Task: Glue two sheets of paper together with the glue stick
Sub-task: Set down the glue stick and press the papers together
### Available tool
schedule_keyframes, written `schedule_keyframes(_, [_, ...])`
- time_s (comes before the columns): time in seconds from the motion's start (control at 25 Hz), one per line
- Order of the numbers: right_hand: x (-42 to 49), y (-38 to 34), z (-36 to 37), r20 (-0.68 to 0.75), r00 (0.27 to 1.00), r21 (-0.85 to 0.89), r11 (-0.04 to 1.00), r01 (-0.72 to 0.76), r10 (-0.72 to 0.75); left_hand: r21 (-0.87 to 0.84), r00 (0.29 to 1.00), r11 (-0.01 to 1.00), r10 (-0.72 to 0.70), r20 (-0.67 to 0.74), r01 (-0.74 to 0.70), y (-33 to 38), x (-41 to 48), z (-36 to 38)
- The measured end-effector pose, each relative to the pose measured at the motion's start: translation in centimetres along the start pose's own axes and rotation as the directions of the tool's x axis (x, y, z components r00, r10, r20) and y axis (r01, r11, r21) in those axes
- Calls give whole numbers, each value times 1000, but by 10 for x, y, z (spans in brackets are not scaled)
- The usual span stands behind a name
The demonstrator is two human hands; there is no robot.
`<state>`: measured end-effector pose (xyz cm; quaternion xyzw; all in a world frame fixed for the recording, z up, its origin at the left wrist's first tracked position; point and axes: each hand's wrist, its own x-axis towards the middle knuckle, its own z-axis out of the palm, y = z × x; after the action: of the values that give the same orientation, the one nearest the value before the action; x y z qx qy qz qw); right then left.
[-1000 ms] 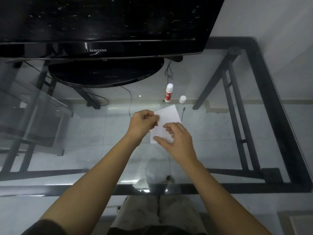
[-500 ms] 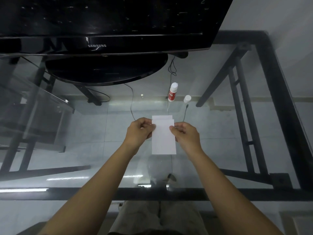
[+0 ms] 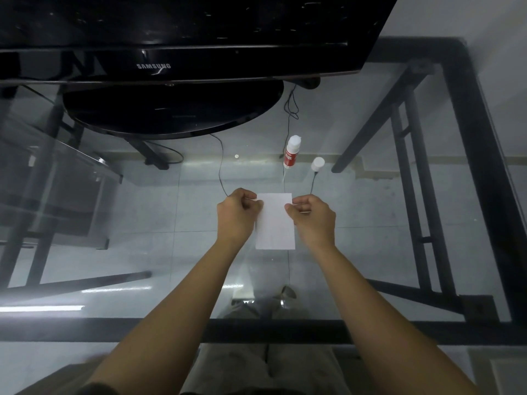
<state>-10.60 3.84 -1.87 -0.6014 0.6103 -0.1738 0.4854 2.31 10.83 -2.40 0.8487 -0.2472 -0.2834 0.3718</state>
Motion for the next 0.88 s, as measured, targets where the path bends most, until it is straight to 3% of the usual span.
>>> schedule_keyframes(0.88, [-2, 0, 12, -95, 988, -195, 975, 103, -123, 80, 992, 995, -49, -114, 58, 9, -2, 9])
